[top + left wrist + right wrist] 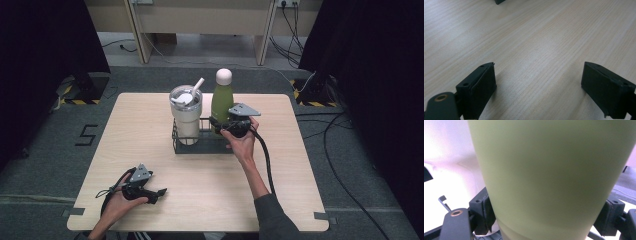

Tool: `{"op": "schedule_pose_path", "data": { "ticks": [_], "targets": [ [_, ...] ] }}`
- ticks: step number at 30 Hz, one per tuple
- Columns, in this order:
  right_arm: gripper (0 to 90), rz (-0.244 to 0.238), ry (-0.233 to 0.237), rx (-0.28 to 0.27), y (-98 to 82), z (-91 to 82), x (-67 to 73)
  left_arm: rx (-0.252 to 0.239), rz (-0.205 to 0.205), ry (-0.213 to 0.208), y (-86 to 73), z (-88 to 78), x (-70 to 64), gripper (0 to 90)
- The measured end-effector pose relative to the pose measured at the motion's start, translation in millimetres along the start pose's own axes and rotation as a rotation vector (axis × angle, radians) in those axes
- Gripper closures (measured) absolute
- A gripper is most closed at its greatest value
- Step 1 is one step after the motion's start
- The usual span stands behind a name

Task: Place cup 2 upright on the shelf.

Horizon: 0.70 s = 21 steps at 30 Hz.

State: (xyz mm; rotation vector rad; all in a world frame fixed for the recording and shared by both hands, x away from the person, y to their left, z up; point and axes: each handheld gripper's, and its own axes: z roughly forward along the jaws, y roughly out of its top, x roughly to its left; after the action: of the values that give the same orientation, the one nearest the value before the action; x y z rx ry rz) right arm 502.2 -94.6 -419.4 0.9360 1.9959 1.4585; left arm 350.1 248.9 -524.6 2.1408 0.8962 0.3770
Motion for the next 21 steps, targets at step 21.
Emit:
{"op": "schedule_pose_path", "data": {
  "ticks": [21],
  "targets": [
    [20.8,-0.005,0.004,0.024,-16.5,11.8,2.6,0.001,0.001,0.000,0.0,-0.2,0.0,11.9]
  ]
}}
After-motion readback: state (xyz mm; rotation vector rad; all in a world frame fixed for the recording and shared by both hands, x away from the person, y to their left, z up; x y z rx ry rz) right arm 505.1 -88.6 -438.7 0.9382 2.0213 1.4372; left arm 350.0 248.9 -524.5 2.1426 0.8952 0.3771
